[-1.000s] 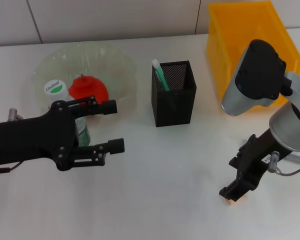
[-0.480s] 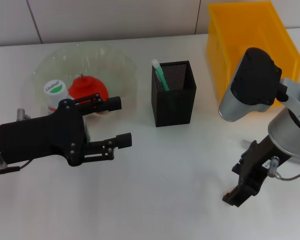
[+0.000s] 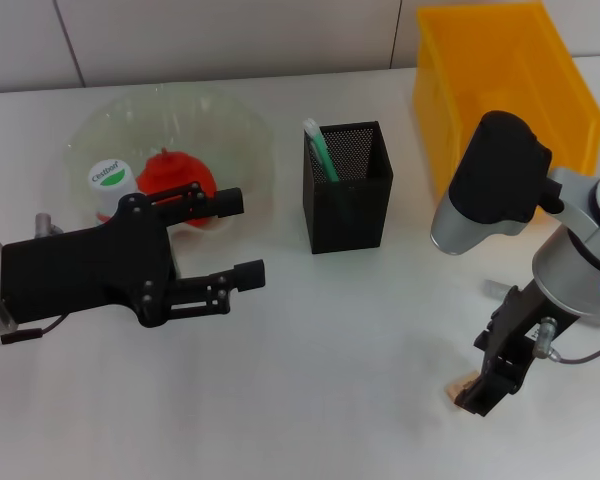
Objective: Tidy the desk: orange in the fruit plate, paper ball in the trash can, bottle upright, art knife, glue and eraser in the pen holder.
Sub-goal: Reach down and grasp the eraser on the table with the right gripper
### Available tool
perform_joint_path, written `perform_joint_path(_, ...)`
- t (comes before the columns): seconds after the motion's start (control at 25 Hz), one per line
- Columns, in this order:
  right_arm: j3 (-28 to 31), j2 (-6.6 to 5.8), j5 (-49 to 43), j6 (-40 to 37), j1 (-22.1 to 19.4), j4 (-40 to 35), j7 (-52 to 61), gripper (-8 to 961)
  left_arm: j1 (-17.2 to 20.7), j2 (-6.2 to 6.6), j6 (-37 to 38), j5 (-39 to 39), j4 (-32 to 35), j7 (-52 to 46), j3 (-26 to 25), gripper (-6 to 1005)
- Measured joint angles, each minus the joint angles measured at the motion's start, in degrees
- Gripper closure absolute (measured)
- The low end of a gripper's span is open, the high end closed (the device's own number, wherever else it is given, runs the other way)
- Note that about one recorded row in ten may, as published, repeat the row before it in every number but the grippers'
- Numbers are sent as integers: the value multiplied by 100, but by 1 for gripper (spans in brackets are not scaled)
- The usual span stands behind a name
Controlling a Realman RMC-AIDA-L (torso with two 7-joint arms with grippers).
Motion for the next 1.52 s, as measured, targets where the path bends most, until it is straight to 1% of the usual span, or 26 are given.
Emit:
perform_joint_path(0.44,-236,7,-35,167,113,125,156,196,20,3,-53,8,3,3,36,212)
perform_joint_path(0.72,-542,6,-144,241,156,137,307,201,21,7,-67,9,16,2,44,212)
perform_joint_path(0.8,-567,8,-144,241,165,158,318,299,22,7,-71,9,17,3,45,212)
perform_joint_path(1.12,-669,9,-143,315,275,472,357,298,-3,16,-125,8,-4,63,48,212)
perform_joint_path(1.52,-683,8,-144,361,319,530,403,319,-23,16,-131,17,-5,64,53,212)
